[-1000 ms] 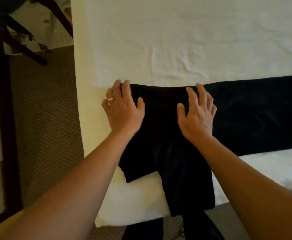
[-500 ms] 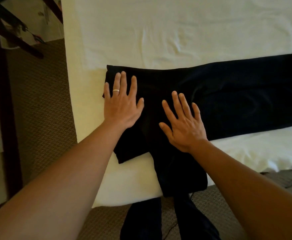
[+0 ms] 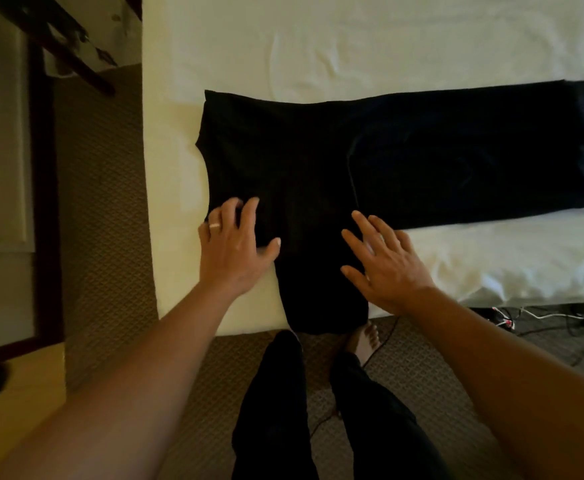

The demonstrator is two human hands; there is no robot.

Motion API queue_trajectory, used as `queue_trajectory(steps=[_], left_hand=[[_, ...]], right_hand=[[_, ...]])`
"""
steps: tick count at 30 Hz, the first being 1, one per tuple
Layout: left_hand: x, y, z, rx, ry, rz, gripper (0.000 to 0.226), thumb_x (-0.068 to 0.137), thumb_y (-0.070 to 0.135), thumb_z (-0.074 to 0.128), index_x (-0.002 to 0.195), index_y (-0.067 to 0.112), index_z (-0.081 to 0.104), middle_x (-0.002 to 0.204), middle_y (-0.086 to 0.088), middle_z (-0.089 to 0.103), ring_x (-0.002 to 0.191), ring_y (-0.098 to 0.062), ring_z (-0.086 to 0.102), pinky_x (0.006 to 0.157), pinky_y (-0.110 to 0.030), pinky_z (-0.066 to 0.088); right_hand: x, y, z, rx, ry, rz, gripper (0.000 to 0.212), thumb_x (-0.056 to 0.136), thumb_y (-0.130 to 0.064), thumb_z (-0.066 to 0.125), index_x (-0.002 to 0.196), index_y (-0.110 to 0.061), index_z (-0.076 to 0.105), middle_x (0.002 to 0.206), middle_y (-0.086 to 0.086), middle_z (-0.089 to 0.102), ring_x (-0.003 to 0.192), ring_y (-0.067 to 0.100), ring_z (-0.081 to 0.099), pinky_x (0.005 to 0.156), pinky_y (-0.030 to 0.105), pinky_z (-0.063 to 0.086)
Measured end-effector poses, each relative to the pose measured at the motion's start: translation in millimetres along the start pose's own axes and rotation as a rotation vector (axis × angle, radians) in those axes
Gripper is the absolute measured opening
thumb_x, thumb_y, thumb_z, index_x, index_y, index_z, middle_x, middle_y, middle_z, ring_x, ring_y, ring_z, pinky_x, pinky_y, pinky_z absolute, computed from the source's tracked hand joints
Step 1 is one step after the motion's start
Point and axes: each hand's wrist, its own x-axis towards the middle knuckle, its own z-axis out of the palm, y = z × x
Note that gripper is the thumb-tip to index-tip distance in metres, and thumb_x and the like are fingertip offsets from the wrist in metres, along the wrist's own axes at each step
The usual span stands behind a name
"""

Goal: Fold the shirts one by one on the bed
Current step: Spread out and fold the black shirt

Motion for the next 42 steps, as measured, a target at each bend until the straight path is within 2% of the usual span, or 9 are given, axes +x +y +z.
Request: queue_trajectory(steps=[7,11,15,20,24,28,33,37,42], left_hand=[[-63.6,58.9,26.8,-1.091,-0.086,-0.828,0.045,0.087,0.050,0.072,0.078,0.007,0.065,0.083,-0.012,0.068,0.081,-0.025,0.065,0.072,-0.033,0.047],[-69.9,70.4,17.2,-1.376,-0.482,-0.822,0.033,0.089,0.031,0.076,0.116,0.012,0.072,0.112,-0.005,0.075,0.098,-0.024,0.070,0.077,-0.037,0.056],[-44.5,87.2,-15.7,-1.524,-0.630,-0.707,0.030,0.092,0.022,0.071,0.119,0.008,0.071,0.099,-0.005,0.074,0.081,-0.019,0.069,0.065,-0.029,0.054],[25.2,132.9,-46.2,-1.779,-0.481,-0.687,0.015,0.099,0.014,0.059,0.090,0.008,0.069,0.080,-0.007,0.073,0.067,-0.017,0.072,0.062,-0.026,0.059],[77.7,137.6,-59.9,-1.960,-0.256,-0.665,0.023,0.100,0.024,0.057,0.116,0.008,0.063,0.108,-0.015,0.072,0.100,-0.026,0.071,0.082,-0.035,0.059],[94.0,111.4,-54.2,-1.400,-0.139,-0.586,0.031,0.097,0.030,0.062,0.126,0.019,0.064,0.115,-0.004,0.070,0.107,-0.023,0.068,0.088,-0.037,0.055],[78.8,64.1,-38.0,-0.783,-0.077,-0.298,0.030,0.098,0.025,0.063,0.127,0.019,0.063,0.112,0.005,0.065,0.100,-0.011,0.062,0.077,-0.019,0.046],[81.9,44.1,-32.1,-0.599,-0.193,-0.152,0.034,0.098,0.026,0.063,0.131,0.017,0.062,0.122,0.000,0.063,0.106,-0.015,0.060,0.088,-0.026,0.045],[94.9,39.8,-31.4,-0.567,-0.212,-0.110,0.024,0.097,0.027,0.063,0.119,0.019,0.065,0.114,0.000,0.063,0.100,-0.017,0.061,0.081,-0.027,0.046]], right_hand=[[-9.5,40.7,-29.9,0.088,0.052,0.264,0.060,0.101,-0.040,0.048,0.154,-0.019,0.030,0.165,0.010,0.017,0.146,0.034,0.021,0.113,0.052,0.027],[-5.6,61.3,-46.3,0.113,0.026,0.294,0.059,0.099,-0.036,0.052,0.153,-0.019,0.036,0.160,0.008,0.027,0.141,0.036,0.029,0.111,0.052,0.032],[2.3,72.9,-55.5,0.269,0.068,0.329,0.051,0.099,-0.033,0.054,0.147,-0.016,0.048,0.150,0.008,0.040,0.134,0.034,0.039,0.107,0.048,0.041],[11.5,84.1,-70.1,0.557,0.271,0.417,0.038,0.099,-0.030,0.059,0.133,-0.011,0.061,0.134,0.008,0.054,0.113,0.028,0.057,0.087,0.033,0.045],[14.1,75.3,-75.8,0.658,0.498,0.400,0.029,0.098,-0.030,0.061,0.121,-0.012,0.065,0.120,0.003,0.057,0.100,0.021,0.060,0.085,0.034,0.052],[8.0,37.5,-65.3,0.476,0.527,0.052,0.028,0.090,-0.036,0.060,0.096,-0.010,0.068,0.095,0.004,0.059,0.085,0.026,0.058,0.071,0.040,0.052],[4.0,-9.2,-33.0,0.124,-0.149,0.024,0.088,0.081,-0.082,0.043,0.147,-0.023,0.047,0.160,0.006,0.029,0.143,0.032,0.031,0.114,0.047,0.037],[4.9,-32.1,-23.3,0.043,-0.267,0.086,0.093,0.087,-0.067,0.060,0.157,-0.019,0.021,0.168,0.009,-0.002,0.154,0.035,0.003,0.122,0.047,0.027],[11.2,-26.7,-29.7,0.154,-0.204,0.143,0.060,0.091,-0.042,0.063,0.146,-0.024,0.047,0.165,0.001,0.025,0.149,0.027,0.029,0.108,0.044,0.046]])
